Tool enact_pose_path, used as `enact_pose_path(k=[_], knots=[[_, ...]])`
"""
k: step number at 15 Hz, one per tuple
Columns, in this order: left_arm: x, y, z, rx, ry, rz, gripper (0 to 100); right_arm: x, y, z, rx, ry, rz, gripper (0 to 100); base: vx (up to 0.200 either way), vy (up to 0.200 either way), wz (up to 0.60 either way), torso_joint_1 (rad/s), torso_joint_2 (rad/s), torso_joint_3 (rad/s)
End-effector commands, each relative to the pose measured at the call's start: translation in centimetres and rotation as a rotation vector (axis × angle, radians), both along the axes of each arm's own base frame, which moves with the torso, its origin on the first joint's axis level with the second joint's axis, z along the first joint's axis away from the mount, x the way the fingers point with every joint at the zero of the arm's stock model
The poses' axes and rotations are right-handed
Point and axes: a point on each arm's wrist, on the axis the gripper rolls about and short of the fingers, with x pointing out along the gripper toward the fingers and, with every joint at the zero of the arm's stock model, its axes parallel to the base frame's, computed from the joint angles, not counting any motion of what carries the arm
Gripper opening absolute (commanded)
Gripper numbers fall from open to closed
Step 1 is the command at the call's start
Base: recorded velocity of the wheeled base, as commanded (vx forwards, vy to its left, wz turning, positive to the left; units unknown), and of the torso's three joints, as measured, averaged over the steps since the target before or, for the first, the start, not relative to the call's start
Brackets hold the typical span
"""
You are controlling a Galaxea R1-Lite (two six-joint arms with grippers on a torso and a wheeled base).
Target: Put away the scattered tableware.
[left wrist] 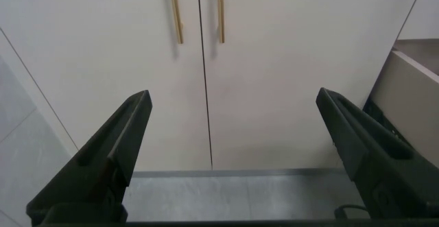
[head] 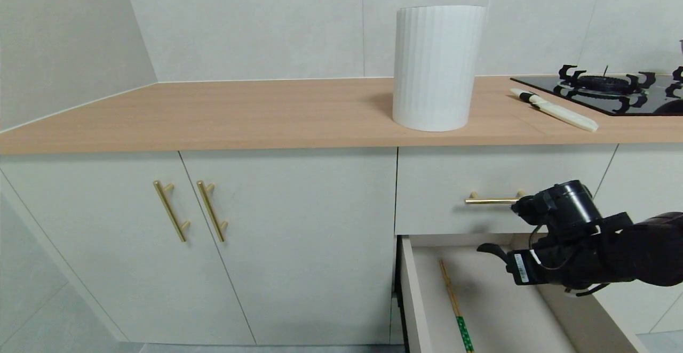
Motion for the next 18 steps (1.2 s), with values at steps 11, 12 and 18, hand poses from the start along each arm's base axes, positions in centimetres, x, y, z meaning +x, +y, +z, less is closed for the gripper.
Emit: enact_pose_path(k=[11, 12, 18], knots=[[0.0, 0.0, 0.0, 0.0, 0.0, 0.0, 100, 3.4, 0.3, -12.9, -0.052, 0.143, -0.063, 0, 0.0, 0.0, 0.0, 0.0, 0.0, 0.0], [0.0, 0.0, 0.0, 0.0, 0.0, -0.001, 100, 3.4, 0.3, -13.2, -0.06, 0.146, -0.068, 0, 0.0, 0.0, 0.0, 0.0, 0.0, 0.0], [0.0, 0.0, 0.0, 0.0, 0.0, 0.0, 100, 3.7, 0.4, -14.4, -0.087, 0.129, -0.084, 0, 0.0, 0.0, 0.0, 0.0, 0.0, 0.0]])
